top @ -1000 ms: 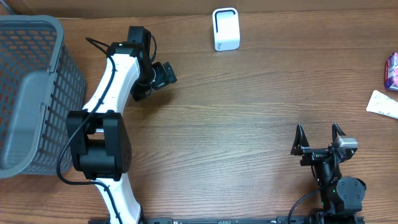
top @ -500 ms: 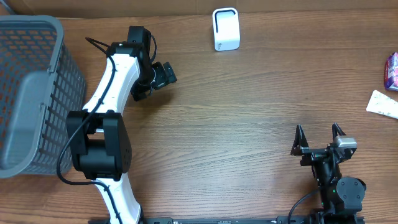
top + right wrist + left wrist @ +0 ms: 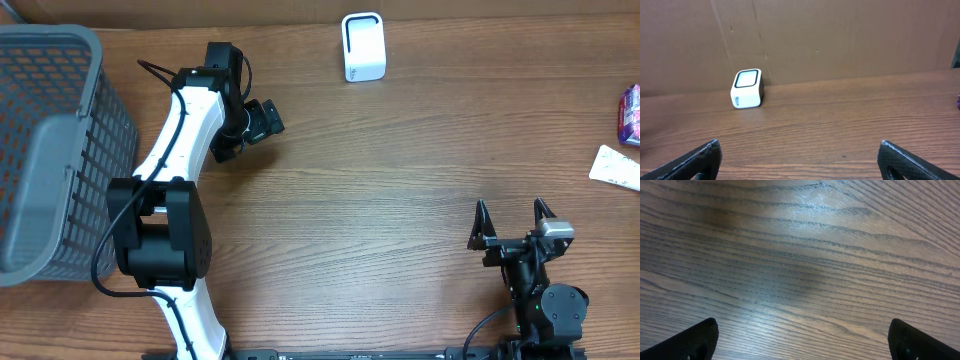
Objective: Scan the item barcode
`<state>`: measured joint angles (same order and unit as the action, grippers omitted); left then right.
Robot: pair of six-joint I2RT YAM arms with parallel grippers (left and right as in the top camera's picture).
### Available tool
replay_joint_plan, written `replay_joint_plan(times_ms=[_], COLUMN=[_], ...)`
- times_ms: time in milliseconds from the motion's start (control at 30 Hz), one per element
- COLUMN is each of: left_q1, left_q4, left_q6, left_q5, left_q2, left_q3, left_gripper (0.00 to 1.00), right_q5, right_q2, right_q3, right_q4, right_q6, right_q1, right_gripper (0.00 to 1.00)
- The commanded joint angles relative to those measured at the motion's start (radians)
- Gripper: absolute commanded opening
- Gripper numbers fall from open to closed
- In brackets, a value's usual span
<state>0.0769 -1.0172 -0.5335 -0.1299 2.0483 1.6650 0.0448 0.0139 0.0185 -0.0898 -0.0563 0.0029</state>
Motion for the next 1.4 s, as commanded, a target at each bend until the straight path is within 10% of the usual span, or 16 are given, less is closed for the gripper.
replay_joint_plan(times_ms=[0, 1000, 1367], left_q1=[0.003, 0.003, 0.004], left_q4=[0.001, -0.034, 0.443], left_q6=[-0.017, 0.069, 0.259], left_q5=[0.007, 0.085, -0.037], left_q2=[0.005, -0.027, -0.325], left_q3=[0.006, 0.005, -0.439], left_gripper=[1.00, 1.00, 1.00], right_q5=[0.001, 0.001, 0.001], right_q2=[-0.011, -0.011, -0.011], right_q3=[-0.011, -0.011, -0.011], right_q4=[0.008, 0.008, 0.008], right_q6=[-0.003, -0.003, -0.003], right_q1=[0.009, 0.009, 0.009], right_gripper=[1.00, 1.00, 1.00])
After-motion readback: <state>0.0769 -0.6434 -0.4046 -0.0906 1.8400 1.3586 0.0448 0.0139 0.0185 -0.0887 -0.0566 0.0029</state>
